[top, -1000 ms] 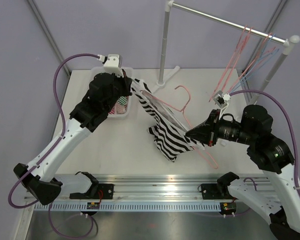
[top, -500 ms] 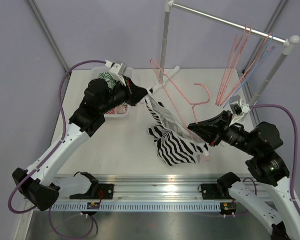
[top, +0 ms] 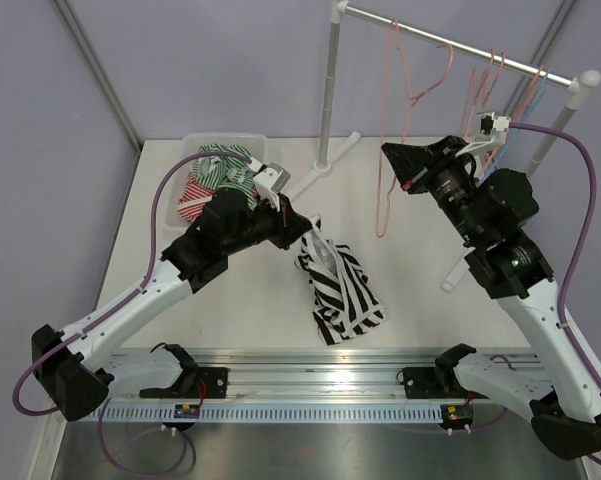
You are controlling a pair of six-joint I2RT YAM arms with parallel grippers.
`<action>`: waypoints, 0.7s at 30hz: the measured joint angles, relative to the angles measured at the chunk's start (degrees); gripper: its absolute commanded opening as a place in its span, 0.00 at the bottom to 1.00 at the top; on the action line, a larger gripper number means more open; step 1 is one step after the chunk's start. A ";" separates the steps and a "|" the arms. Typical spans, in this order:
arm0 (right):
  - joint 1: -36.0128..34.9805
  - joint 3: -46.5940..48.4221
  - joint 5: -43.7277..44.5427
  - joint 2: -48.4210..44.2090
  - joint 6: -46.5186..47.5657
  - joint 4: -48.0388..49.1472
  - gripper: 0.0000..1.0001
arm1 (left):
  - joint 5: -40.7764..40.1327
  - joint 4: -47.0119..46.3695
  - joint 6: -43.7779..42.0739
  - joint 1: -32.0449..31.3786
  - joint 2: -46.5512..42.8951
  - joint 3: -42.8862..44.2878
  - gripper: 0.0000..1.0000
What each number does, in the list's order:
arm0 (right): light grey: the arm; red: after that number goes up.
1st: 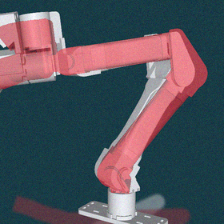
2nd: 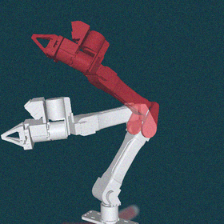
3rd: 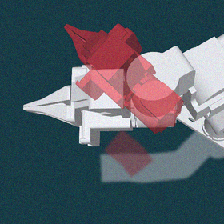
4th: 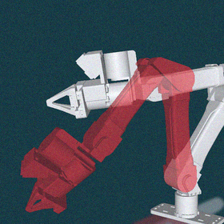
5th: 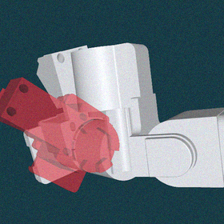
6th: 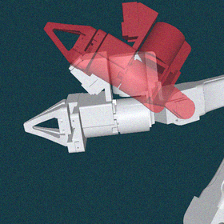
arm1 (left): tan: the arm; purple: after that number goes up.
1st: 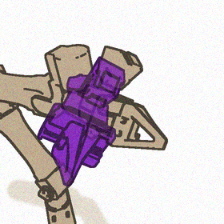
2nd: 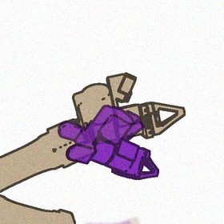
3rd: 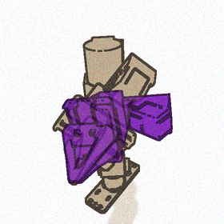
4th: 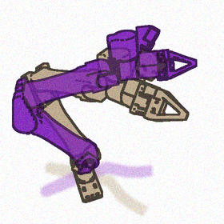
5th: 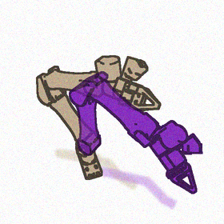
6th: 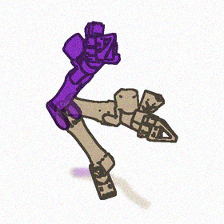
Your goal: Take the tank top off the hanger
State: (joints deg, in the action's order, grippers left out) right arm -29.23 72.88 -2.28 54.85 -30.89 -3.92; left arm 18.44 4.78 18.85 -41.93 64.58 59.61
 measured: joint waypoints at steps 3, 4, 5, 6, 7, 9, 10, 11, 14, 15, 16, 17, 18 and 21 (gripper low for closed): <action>0.00 2.54 5.64 0.55 -1.84 -7.63 0.00 | -9.49 5.57 0.59 0.04 1.49 0.35 0.19; 0.00 2.73 7.48 0.46 -2.23 -10.16 0.00 | -12.09 7.32 1.11 0.09 1.92 0.42 0.34; 0.00 2.86 9.20 0.44 -2.54 -12.57 0.00 | -14.36 8.96 1.27 0.17 2.19 0.42 0.42; 0.00 2.97 10.91 0.48 -2.75 -14.82 0.00 | -16.02 10.58 1.90 0.20 2.34 0.42 0.52; 0.00 3.08 12.74 0.61 -2.86 -16.90 0.00 | -17.51 12.11 2.27 0.26 2.36 0.46 0.65; 0.02 3.76 16.06 1.22 -2.78 -20.24 0.00 | -19.39 14.56 3.04 0.26 2.36 0.83 0.76; 0.04 4.33 17.46 1.75 -2.38 -21.33 0.00 | -20.20 15.85 3.43 0.26 2.34 1.27 0.84; 0.17 5.22 18.80 2.60 -2.14 -22.29 0.00 | -20.76 16.81 3.61 0.26 2.27 1.64 0.99; 2.43 10.08 19.76 6.84 -1.66 -24.65 0.00 | -22.25 19.98 4.22 0.26 1.46 2.99 0.99; 4.22 12.00 18.99 8.68 -1.75 -25.00 0.00 | -22.62 20.92 4.28 0.26 0.94 3.37 0.99; 6.58 13.57 17.51 10.43 -1.86 -24.98 0.00 | -22.99 22.08 4.28 0.26 0.15 3.74 0.99; 8.87 15.04 16.37 12.15 -2.01 -25.20 0.00 | -23.32 23.21 4.28 0.26 -0.85 4.04 0.99; 10.95 16.79 15.80 14.08 -2.12 -25.86 0.00 | -23.54 24.22 4.28 0.26 -2.01 4.33 0.99; 14.47 21.35 14.19 19.32 -2.10 -26.82 0.00 | -24.00 27.23 4.11 0.26 -5.88 5.29 0.99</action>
State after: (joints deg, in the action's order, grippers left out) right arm -14.76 94.24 11.90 74.17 -32.99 -30.74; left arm -5.56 32.01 22.96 -41.67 58.70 64.90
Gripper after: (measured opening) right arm 0.041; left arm 0.987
